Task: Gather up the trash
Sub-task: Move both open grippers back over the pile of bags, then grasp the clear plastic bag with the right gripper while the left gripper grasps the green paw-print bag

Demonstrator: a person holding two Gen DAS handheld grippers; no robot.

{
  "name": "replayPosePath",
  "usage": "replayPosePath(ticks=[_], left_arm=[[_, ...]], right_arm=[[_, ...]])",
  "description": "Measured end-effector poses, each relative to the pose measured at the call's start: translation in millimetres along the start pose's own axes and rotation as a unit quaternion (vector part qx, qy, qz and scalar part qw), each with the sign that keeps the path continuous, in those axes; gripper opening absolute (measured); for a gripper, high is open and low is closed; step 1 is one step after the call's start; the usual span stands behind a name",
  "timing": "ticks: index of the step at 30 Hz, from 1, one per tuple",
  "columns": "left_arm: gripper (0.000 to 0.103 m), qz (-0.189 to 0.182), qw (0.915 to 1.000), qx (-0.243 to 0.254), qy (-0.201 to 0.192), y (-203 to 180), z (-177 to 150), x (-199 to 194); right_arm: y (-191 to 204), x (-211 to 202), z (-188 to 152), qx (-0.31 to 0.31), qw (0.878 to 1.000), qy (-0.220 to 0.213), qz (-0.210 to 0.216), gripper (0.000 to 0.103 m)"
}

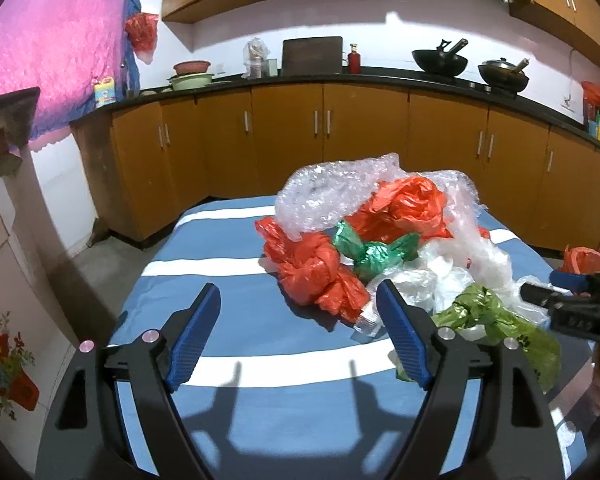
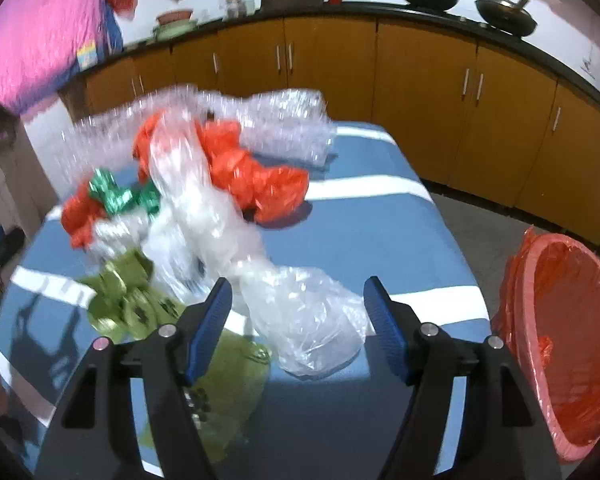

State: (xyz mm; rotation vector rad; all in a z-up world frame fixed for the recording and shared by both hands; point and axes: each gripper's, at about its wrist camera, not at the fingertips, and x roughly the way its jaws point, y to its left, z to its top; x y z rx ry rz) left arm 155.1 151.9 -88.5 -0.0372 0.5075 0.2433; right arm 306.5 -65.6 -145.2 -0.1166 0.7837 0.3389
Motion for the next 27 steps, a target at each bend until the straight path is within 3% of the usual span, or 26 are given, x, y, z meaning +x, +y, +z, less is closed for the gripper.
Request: replayPosePath(ticks=[1,3,6,20,27], left_arm=[[0.080,-0.004,1.0000,0.003,0.001,-2,0,1],[0.080,-0.012,0.9999,0.010,0.002,-7,-2,2],[0.080,-0.026,0.9994,0.020,0.006,-15,-2,5],[0.079,-0.091,0.9914,0.084,0.044,-62,-9,16],[0.071,-0.109,0.9863,0.106,0.064,-72,-12,19]], right_arm=[[0,4,-2,-0.005,1.000,0.009,-0.006,0.062],[-2,11,-6,-0.005,1.000,0.030,-0.007,0.025],[-9,8,-6,0.007,1.000,0.027,-0.001,0.009],[-43,-41,-4,0.062,0.997,-0.039,-0.020,0.006],[-61,-55,-2,0.078,0.995,-0.053,-0.037,0.006]])
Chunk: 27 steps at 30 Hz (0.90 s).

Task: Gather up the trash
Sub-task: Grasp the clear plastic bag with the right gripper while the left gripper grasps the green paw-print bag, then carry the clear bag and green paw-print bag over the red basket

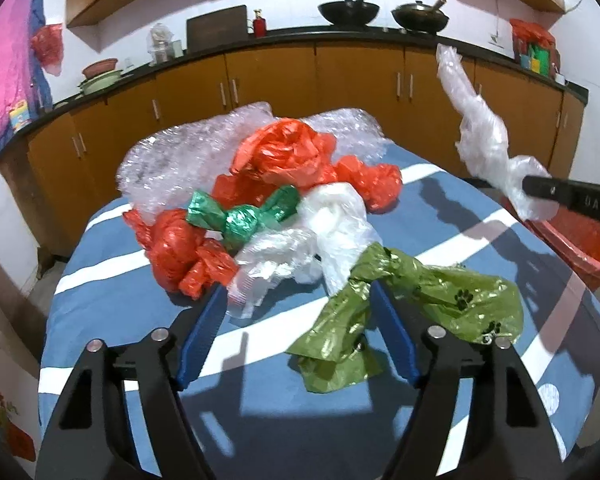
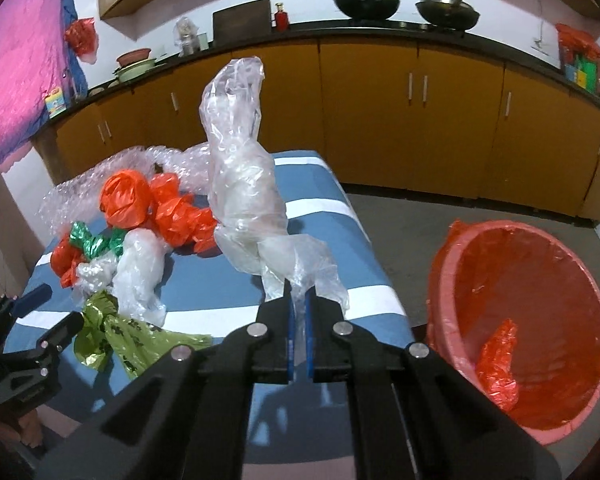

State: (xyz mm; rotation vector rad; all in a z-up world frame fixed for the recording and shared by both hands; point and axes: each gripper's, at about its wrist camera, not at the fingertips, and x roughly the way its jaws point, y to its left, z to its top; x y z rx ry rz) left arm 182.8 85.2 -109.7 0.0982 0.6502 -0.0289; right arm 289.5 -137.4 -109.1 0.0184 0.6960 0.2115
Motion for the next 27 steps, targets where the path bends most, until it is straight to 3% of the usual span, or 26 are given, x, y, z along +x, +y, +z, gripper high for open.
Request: replayPosePath(ticks=[7,8,10,12,16,27], left_arm=[[0.059,-0.025,0.9990,0.012,0.034,-5,-3,9],[0.052,-0.030,0.9984,0.015,0.044,-7,-3,12],[0.027,-0.041,0.9969,0.016,0.065,-8,-3,19],[0.009,-0.050,0.9961,0.009,0.072,-8,-3,22],[0.004,-0.048,0.9973,-0.012,0.055,-2,-2,13],[0.004,0.006,0.9979,-0.065,0.001,18,29,-16]], right_arm=[[-12,-8,-1,0.014,1.000,-0.001,-0.008,0.006],[-14,-9,-2,0.015,1.000,-0.001,-0.009,0.006],[-15,-11,-4,0.018,1.000,-0.001,-0.010,0.006],[-17,-14,-4,0.020,1.000,-0.001,-0.011,0.006],[-18,-19,-5,0.020,1.000,-0.004,-0.012,0.006],[-21,-34,-4,0.028,0.999,-0.017,-0.011,0.006]])
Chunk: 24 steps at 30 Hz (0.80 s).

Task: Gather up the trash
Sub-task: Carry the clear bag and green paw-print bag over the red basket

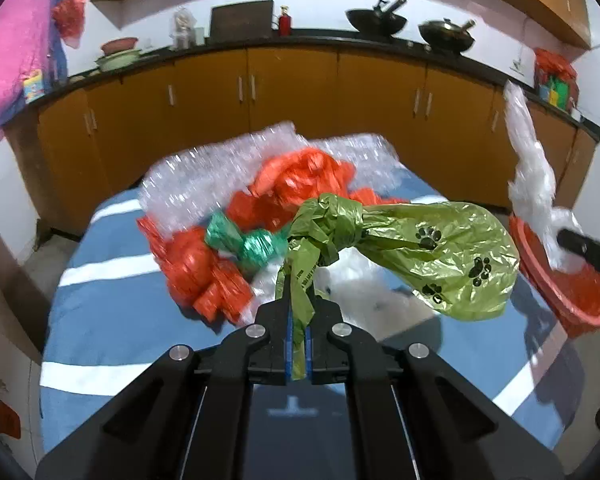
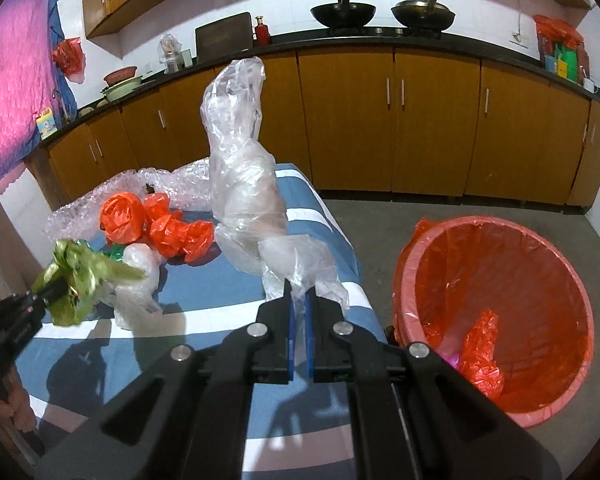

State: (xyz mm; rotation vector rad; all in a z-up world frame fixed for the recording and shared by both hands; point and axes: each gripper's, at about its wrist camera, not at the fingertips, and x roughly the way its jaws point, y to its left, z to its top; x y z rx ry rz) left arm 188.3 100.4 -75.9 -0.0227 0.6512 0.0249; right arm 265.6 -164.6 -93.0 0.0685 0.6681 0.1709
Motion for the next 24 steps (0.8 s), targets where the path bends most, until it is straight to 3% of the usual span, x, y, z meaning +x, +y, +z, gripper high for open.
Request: replayPosePath(ticks=[7,24], left_arm=[[0.004,0.014,0.9995,-0.024,-0.013,-2,18,-4],[0.004,0.006,0.9995,-0.004,-0.030,-51,43,-12]], right_arm=[[-4,-12,0,0.002,1.000,-0.009,0.001,0.006],[-38,-35,-1,0.028,0.999,-0.025,-0.019,0.006]])
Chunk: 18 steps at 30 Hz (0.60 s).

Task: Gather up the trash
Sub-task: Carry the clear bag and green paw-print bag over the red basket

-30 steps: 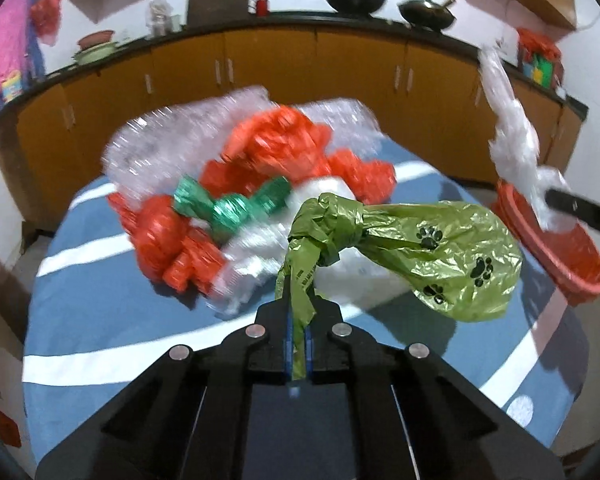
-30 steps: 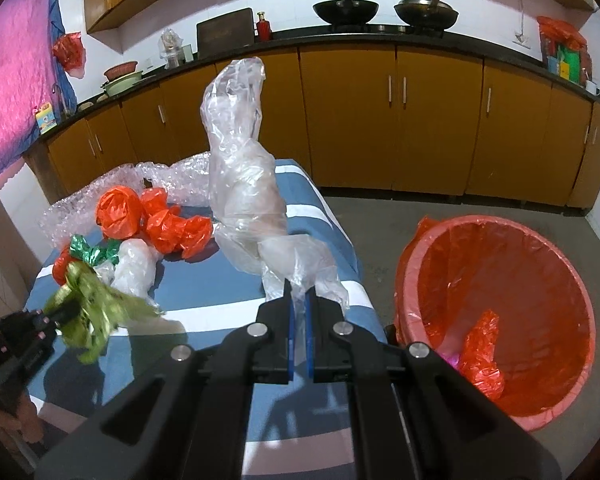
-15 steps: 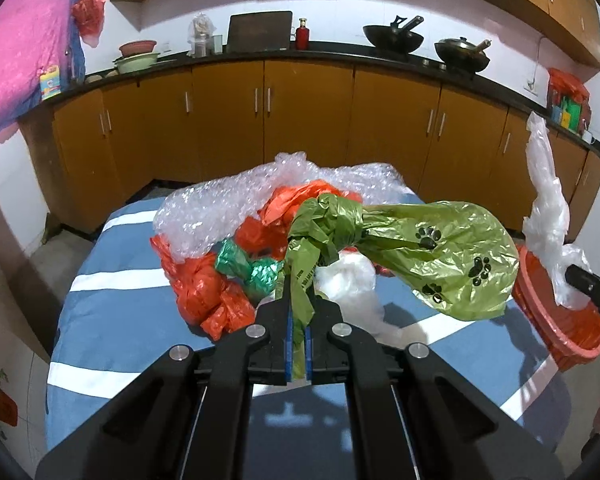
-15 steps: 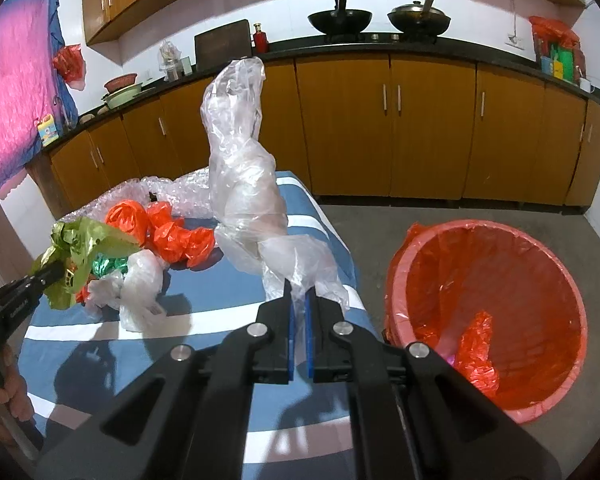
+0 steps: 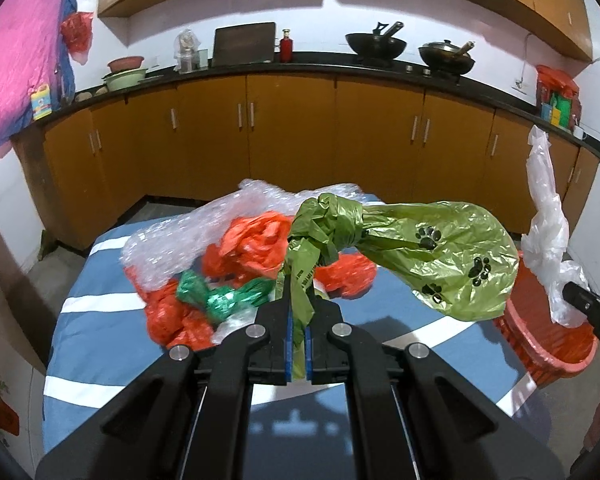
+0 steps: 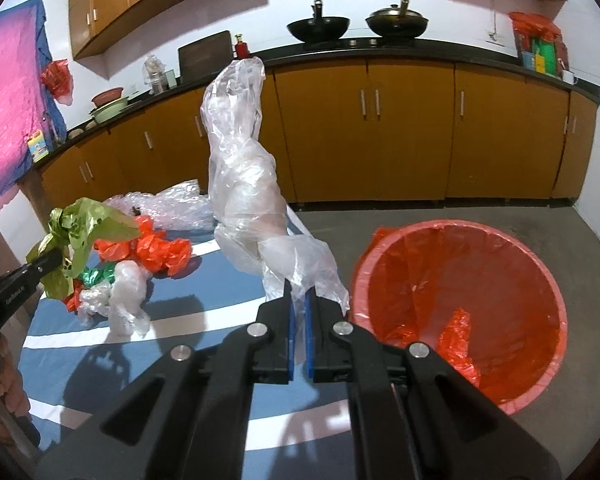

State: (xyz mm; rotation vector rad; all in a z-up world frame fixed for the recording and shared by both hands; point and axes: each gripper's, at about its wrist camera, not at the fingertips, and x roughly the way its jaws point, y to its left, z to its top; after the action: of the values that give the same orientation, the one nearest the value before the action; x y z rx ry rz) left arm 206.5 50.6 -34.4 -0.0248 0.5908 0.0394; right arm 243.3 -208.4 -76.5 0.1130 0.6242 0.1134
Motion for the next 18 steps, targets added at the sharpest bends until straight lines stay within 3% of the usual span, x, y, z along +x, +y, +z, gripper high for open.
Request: replayPosePath(ticks=[7,18], left_arm=[[0.004,-0.025,0.9995,0.020,0.001,-40,3,6],[0.004,-0.089,0.9943,0.057,0.013,-132,9,25]], right_arm=[[-34,-6,0,0.021,0.999,-0.003,-0.030,0.006],[-114,-21,-8,0.078,0.991,0.000,-0.112,0.006]])
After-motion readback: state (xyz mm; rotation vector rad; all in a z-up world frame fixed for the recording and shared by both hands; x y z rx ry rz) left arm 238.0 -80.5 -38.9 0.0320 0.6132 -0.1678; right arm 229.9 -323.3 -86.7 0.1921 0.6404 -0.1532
